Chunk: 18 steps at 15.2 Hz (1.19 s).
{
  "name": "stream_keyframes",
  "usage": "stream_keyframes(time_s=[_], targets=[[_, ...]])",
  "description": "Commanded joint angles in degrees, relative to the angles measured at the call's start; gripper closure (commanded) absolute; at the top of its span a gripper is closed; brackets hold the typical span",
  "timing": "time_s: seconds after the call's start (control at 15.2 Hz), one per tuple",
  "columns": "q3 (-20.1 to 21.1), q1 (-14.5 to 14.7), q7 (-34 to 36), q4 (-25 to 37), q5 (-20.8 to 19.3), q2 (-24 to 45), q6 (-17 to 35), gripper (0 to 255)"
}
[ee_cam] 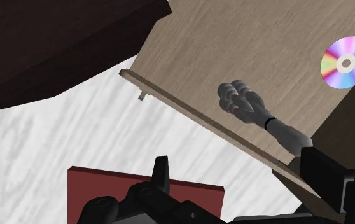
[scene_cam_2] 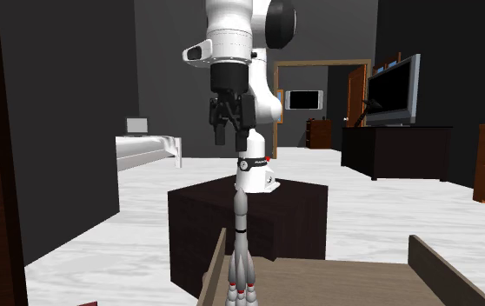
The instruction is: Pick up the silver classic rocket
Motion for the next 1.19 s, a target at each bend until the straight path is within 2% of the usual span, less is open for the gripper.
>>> stream_keyframes(time_s=[0.0,0.33,0.99,1.06,1.12], targets=[[1.02,0.65,4.29,3.4,-2.59,5.42,1.51,0],[0.84,3.73,12.86,12.47,-8.79,17.53,3.05,0],[-0.23,4.63,14.59,11.35,-11.19,21.61,7.84,0],[-0.23,4.69,14.66,11.43,-11.23,21.69,7.83,255],[-0.22,4.67,14.64,11.43,-11.21,21.66,7.8,255]])
